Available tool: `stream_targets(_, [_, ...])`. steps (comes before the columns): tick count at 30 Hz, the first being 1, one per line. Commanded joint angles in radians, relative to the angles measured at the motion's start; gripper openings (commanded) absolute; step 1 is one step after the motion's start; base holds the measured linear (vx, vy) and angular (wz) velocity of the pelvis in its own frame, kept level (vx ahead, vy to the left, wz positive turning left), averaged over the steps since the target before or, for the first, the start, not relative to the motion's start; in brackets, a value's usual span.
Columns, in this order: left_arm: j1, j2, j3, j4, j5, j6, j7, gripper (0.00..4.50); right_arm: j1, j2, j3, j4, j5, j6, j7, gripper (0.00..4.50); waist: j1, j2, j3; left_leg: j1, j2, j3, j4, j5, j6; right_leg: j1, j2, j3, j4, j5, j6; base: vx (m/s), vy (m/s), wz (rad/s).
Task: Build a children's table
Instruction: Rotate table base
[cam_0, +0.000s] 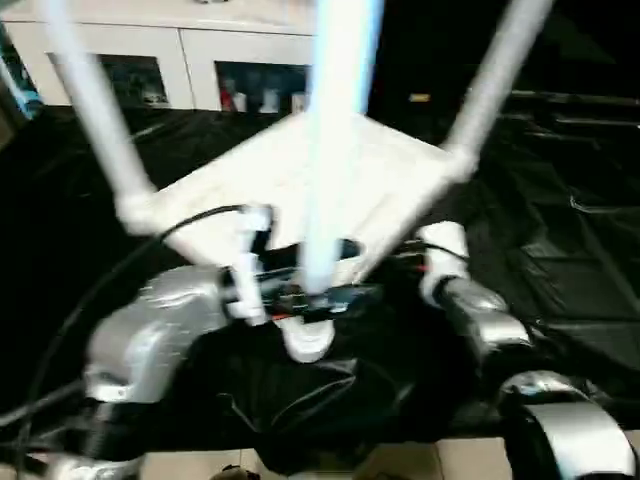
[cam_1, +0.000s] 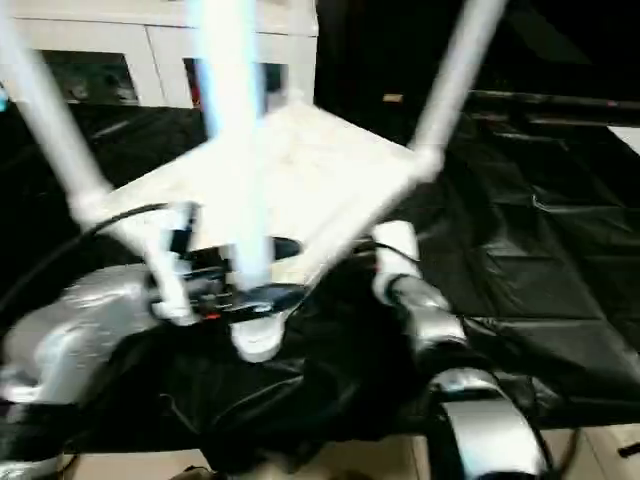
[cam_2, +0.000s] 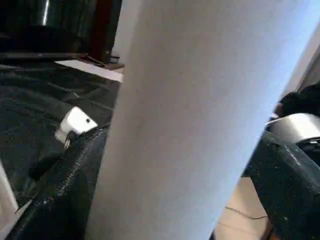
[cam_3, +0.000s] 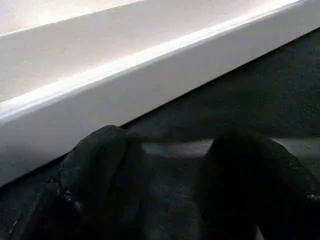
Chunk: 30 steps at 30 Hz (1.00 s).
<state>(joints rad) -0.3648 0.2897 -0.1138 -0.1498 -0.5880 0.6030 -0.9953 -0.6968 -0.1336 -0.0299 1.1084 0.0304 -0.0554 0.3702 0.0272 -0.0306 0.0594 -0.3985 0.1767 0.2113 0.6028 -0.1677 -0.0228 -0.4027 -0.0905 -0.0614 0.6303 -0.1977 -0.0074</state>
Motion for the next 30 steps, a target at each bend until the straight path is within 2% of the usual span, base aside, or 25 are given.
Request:
stream_targets(1, [-0.027,-0.02,-0.047,0.019,0.033,-0.022,0.009,4.47,-0.028,0.029,0.031,0.01,-0.011,-0.013,0.043,3.81,0.008,0.0,-0.07,0.026,0.055,-0.027,-0.069,-0.181,0.012,0.046,-0.057,0.048,-0.069,-0.123,-0.229,0.0,0.0,0.0])
stream_targets(3, [-0.048,-0.041,-0.061,0.04,0.041,-0.03,0.013,4.47,-0.041,0.041,0.034,0.025,-0.016,-0.016,0.051,3.81,0.012,-0.001,-0.07,0.03,0.056,-0.026,-0.069,-0.187,0.012,0.044,-0.057,0.048,-0.069,-0.126,-0.233,0.0,0.0,0.0])
stream_targets(7, [-0.072,-0.075,-0.079,0.062,0.046,-0.046,0.021,4.47,-0.05,0.055,0.038,0.039,-0.016,-0.02,0.079,3.81,0.013,-0.003,-0.071,0.031,0.057,-0.027,-0.069,-0.194,0.004,0.045,-0.059,0.047,-0.068,-0.119,-0.237,0.0,0.0,0.0])
stream_targets(8, [-0.083,-0.093,-0.088,0.075,0.051,-0.054,0.024,4.47,-0.051,0.063,0.041,0.042,-0.016,-0.023,0.097,3.81,0.013,-0.005,-0.072,0.03,0.057,-0.026,-0.068,-0.183,0.01,0.046,-0.057,0.048,-0.066,-0.095,-0.24,0.0,0.0,0.0])
stream_targets(13, [-0.127,-0.181,-0.117,0.136,0.077,-0.102,0.059,4.47,-0.049,0.098,0.063,0.047,-0.027,-0.031,0.163,3.81,0.012,-0.009,-0.073,0.027,0.057,-0.028,-0.068,-0.187,0.016,0.05,-0.06,0.047,-0.068,-0.09,-0.245,0.0,0.0,0.0])
stream_targets(17, [-0.153,-0.222,-0.125,0.183,0.103,-0.136,0.082,4.47,-0.055,0.111,0.074,0.058,-0.041,-0.042,0.158,3.81,0.012,-0.012,-0.075,0.026,0.057,-0.028,-0.066,-0.172,0.029,0.051,-0.061,0.046,-0.067,-0.065,-0.258,0.0,0.0,0.0])
stream_targets(21, [-0.174,-0.233,-0.116,0.246,0.151,-0.185,0.115,4.47,-0.062,0.115,0.065,0.064,-0.037,-0.043,0.157,3.81,0.01,-0.012,-0.074,0.027,0.059,-0.03,-0.067,-0.185,0.032,0.052,-0.063,0.046,-0.068,-0.086,-0.259,0.0,0.0,0.0])
stream_targets(28, [-0.17,-0.246,-0.105,0.276,0.181,-0.223,0.135,4.47,-0.061,0.115,0.055,0.071,-0.047,-0.057,0.174,3.81,0.017,-0.013,-0.074,0.031,0.062,-0.028,-0.067,-0.186,0.037,0.049,-0.062,0.046,-0.067,-0.078,-0.266,0.0,0.0,0.0])
stream_targets(30, [-0.178,-0.232,-0.102,0.31,0.222,-0.257,0.164,4.47,-0.068,0.102,0.05,0.076,-0.053,-0.077,0.124,3.81,0.017,-0.014,-0.073,0.031,0.061,-0.029,-0.068,-0.198,0.033,0.048,-0.063,0.046,-0.07,-0.098,-0.258,0.0,0.0,0.0])
